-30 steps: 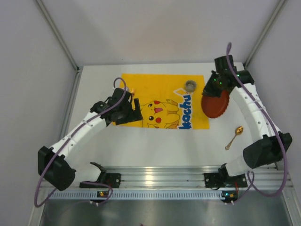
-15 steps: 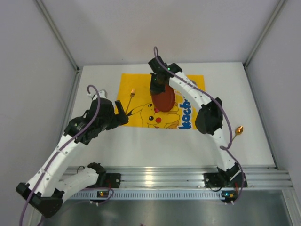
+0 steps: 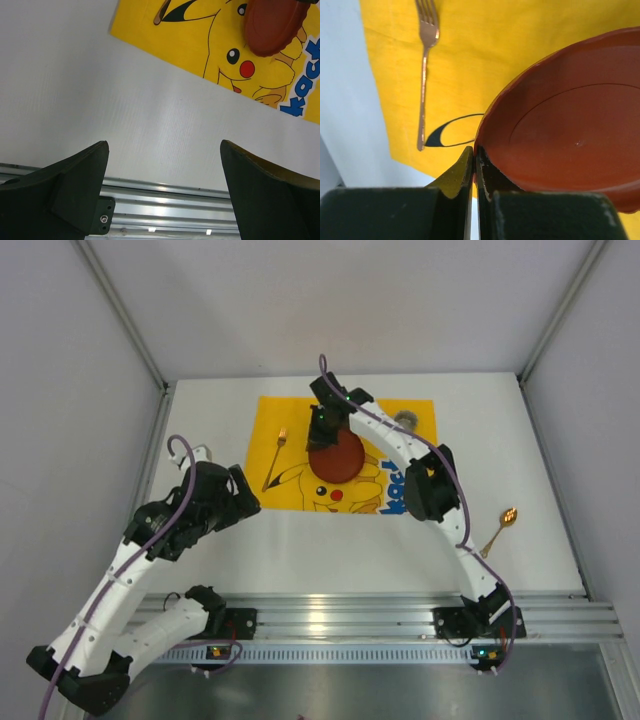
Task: Set the dinner table for one person
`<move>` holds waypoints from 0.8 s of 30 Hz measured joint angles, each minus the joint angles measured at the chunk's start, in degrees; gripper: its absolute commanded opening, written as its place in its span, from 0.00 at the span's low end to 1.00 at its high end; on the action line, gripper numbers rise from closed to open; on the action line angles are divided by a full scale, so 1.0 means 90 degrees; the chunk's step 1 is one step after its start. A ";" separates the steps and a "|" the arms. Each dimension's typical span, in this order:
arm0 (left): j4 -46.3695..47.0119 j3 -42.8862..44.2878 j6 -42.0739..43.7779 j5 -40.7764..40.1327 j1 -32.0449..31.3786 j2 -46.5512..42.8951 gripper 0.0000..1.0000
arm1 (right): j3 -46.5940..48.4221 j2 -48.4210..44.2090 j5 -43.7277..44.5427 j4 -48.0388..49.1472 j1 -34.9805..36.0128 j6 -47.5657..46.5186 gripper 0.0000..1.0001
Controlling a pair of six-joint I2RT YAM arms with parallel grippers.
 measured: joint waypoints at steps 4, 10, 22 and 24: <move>-0.0036 0.0000 -0.0102 -0.0100 0.0000 0.0007 0.98 | 0.0000 0.0146 -0.0357 0.0393 0.0002 0.0138 0.09; -0.0051 0.0000 -0.0124 -0.0233 0.0000 0.0090 0.98 | -0.0073 0.0277 -0.0731 0.0714 0.0000 0.0175 0.31; 0.0100 0.0000 0.0126 -0.0216 0.0000 0.0435 0.99 | -0.1304 -0.0755 -0.1071 0.1248 -0.0223 -0.0202 0.55; 0.0226 0.0000 0.0274 -0.0138 0.0000 0.0593 0.99 | -0.2293 -0.1751 -0.0862 0.1316 -0.0432 -0.0355 0.55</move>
